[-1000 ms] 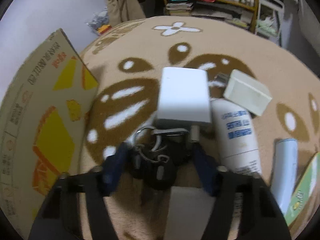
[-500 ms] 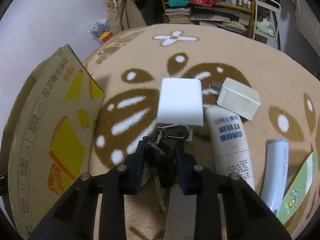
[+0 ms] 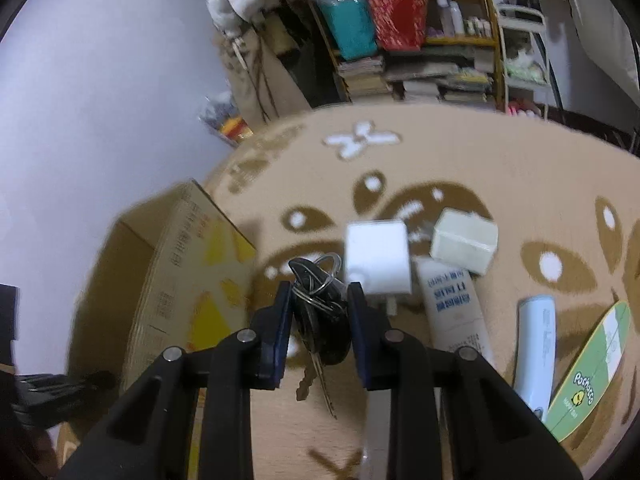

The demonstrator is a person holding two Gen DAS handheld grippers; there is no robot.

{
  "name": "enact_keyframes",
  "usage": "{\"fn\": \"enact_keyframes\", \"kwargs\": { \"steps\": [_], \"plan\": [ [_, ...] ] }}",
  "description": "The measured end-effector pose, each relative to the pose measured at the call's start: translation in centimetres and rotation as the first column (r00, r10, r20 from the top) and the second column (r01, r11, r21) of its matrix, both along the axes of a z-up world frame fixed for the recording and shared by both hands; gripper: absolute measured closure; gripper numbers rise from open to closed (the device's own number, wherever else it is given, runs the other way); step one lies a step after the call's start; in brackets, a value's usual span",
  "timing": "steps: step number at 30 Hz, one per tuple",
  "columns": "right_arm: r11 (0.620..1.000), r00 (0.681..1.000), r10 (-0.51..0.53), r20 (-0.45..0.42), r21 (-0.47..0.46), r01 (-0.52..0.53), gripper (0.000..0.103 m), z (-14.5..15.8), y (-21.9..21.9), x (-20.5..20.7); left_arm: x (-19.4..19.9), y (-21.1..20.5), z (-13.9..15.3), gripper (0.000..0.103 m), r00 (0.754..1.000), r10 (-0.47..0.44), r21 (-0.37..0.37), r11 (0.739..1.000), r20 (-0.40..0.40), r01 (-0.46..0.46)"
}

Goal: Organize rigid objects
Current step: 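Lift the key ring and carry it toward the box with the right tool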

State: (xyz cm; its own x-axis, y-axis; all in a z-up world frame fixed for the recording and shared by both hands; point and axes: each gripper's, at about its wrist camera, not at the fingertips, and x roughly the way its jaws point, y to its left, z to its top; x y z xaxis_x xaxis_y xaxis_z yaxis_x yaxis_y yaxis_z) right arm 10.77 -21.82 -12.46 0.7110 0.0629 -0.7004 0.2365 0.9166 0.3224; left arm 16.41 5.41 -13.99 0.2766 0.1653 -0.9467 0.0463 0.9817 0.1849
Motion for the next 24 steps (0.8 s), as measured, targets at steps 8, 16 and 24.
{"fn": "enact_keyframes", "kwargs": {
  "steps": [8, 16, 24],
  "plan": [
    [0.996, 0.982, 0.091, 0.166, -0.007, -0.091, 0.074, 4.3, 2.7, -0.7, 0.0, 0.0, 0.0, 0.084, 1.000, 0.000, 0.000, 1.000, 0.000, 0.000],
    [0.975, 0.926, 0.223, 0.305, -0.056, -0.216, 0.074, 7.7, 6.6, -1.6, 0.0, 0.0, 0.0, 0.084, 1.000, 0.000, 0.001, 1.000, 0.000, 0.000],
    [0.939, 0.891, 0.343, 0.297, -0.116, -0.322, 0.074, 6.9, 10.3, -1.7, -0.1, 0.1, -0.1, 0.086, 1.000, -0.001, -0.005, 1.000, 0.002, 0.001]
  ]
}}
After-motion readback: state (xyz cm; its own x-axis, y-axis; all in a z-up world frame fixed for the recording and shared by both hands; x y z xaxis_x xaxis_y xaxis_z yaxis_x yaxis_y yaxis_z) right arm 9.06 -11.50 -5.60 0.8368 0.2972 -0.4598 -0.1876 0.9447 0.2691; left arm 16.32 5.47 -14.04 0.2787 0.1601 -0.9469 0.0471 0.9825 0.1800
